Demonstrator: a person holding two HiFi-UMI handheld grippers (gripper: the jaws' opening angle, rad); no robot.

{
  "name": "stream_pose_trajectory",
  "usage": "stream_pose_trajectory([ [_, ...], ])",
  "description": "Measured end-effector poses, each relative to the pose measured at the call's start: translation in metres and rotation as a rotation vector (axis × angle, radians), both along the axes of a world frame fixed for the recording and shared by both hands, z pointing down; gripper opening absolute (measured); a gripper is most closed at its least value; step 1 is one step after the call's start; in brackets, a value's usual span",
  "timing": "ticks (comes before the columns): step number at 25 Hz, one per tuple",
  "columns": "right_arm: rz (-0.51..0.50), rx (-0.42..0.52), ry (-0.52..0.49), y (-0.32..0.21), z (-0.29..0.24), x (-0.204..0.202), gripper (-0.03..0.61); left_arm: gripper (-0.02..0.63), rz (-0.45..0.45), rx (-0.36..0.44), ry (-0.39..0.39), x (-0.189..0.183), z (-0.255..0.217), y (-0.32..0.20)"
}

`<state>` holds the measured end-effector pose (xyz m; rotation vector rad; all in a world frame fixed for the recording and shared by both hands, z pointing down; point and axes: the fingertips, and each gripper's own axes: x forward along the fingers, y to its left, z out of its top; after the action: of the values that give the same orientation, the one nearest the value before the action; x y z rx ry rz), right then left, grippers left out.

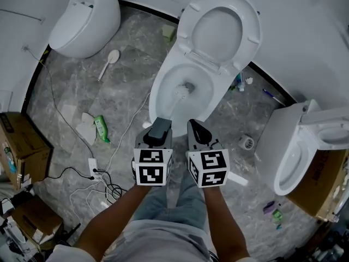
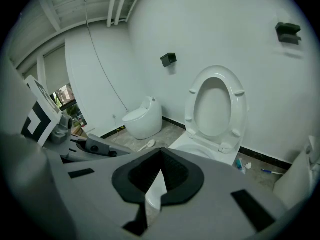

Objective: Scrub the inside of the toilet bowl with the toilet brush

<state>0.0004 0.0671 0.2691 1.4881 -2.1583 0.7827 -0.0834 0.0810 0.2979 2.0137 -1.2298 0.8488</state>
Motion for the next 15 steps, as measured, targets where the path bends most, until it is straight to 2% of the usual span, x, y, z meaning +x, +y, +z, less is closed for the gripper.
stream_pose_trajectory([
  [9, -0.087, -0.04, -0.01, -0.043, 0.07, 0.02, -0.002, 0.156, -0.085, -0.049, -0.041, 0.006, 0.077, -0.043],
  [15, -0.13, -0.079, -0.032, -0.05, 0.115, 0.013, -0.002, 0.156, -0.119, -0.066, -0.077, 0.0, 0.119, -0.058],
])
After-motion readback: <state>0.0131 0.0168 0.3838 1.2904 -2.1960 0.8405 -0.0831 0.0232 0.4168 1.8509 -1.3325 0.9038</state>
